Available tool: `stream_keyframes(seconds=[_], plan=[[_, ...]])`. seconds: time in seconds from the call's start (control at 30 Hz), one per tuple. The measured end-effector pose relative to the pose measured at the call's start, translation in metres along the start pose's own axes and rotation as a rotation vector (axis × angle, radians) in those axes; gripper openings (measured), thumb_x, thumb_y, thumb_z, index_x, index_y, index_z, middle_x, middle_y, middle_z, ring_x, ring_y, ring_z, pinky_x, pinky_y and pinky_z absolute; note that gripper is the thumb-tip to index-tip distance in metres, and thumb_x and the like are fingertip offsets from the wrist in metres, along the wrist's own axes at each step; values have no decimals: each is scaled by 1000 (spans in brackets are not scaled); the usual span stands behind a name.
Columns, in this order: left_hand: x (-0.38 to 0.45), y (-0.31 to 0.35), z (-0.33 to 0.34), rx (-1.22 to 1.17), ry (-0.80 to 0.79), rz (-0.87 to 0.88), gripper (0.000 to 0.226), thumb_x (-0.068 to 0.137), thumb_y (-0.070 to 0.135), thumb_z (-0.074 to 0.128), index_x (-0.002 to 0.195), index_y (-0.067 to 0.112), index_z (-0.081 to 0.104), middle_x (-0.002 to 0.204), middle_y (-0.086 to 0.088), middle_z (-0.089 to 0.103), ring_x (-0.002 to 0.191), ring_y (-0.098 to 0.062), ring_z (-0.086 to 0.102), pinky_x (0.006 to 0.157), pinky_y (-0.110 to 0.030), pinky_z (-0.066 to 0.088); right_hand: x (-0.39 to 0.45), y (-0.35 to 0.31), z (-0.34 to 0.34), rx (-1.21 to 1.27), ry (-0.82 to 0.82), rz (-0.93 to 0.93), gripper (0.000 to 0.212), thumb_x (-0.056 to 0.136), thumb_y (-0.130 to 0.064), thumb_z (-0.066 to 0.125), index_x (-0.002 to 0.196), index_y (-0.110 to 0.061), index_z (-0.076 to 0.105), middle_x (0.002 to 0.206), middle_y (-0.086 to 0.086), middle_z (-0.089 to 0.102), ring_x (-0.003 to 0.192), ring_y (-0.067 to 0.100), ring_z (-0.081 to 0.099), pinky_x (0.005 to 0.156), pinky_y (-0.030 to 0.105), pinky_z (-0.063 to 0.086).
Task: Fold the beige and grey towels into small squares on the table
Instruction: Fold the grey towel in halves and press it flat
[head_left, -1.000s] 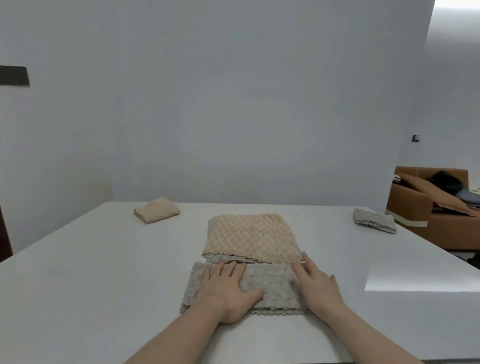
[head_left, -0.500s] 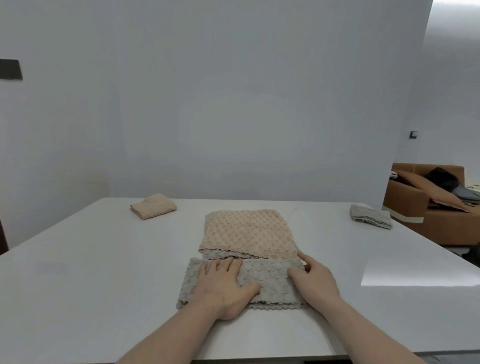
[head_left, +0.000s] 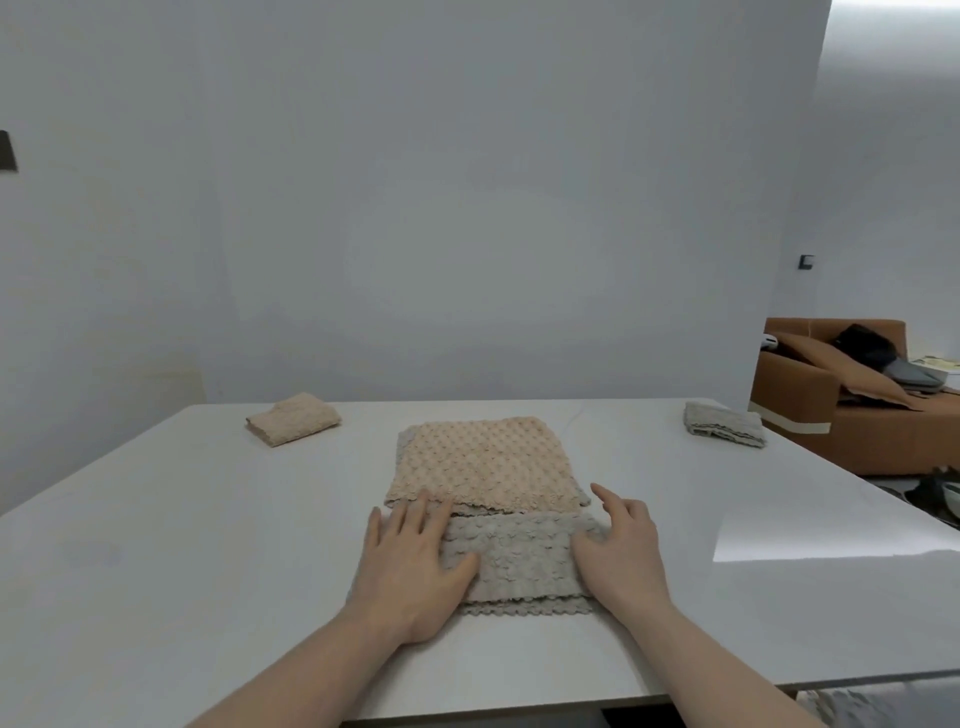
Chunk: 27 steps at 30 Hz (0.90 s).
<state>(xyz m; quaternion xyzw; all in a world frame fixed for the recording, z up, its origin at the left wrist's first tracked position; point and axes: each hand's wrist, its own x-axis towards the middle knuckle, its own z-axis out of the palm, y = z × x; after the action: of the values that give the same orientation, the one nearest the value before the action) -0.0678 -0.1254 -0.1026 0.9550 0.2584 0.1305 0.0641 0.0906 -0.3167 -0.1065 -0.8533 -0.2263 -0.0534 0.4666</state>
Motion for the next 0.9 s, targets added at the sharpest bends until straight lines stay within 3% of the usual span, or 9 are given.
stream_keyframes(seconds=[0.17, 0.27, 0.47, 0.6, 0.67, 0.9], plan=[[7, -58, -11, 9, -50, -117, 79, 95, 75, 21, 164, 36, 14, 172, 7, 3, 159, -19, 3, 128, -46, -1, -1, 3, 3, -26, 6, -118, 51, 85, -26, 62, 134, -37, 55, 130, -12, 42, 126, 13, 41, 109, 36, 39], [2, -85, -5, -71, -28, -178, 73, 99, 68, 29, 162, 32, 24, 171, 5, 19, 157, -19, 16, 127, -40, 12, 0, 4, 6, -64, -1, -146, 36, 84, -28, 63, 118, -38, 59, 122, -15, 43, 121, 12, 43, 105, 37, 41], [-1, -87, -1, -177, 120, -166, 47, 99, 53, 44, 138, 29, 56, 142, 8, 59, 132, -15, 51, 111, -33, 37, -7, 0, 5, -152, 5, -298, 8, 74, -39, 65, 72, -37, 58, 79, -20, 59, 90, 4, 51, 82, 29, 44], [-4, -85, -5, -255, 193, -190, 18, 95, 49, 52, 99, 33, 59, 106, 13, 64, 102, -13, 57, 88, -32, 43, -12, 0, 8, -255, -29, -377, 35, 76, -50, 65, 53, -25, 53, 57, -15, 58, 73, 3, 54, 80, 27, 43], [-6, -84, -5, -285, 222, -173, 15, 96, 44, 55, 87, 33, 58, 96, 16, 62, 94, -11, 56, 83, -31, 43, -12, 0, 8, -250, -23, -371, 44, 80, -49, 68, 51, -19, 51, 53, -12, 57, 68, 4, 54, 73, 26, 41], [-5, -86, -4, -336, 264, -127, 22, 96, 39, 57, 76, 30, 57, 89, 17, 61, 86, -5, 56, 82, -31, 44, -15, -2, 6, -189, 50, -402, 54, 89, -42, 66, 48, -19, 40, 48, -8, 51, 61, 8, 53, 61, 22, 35]])
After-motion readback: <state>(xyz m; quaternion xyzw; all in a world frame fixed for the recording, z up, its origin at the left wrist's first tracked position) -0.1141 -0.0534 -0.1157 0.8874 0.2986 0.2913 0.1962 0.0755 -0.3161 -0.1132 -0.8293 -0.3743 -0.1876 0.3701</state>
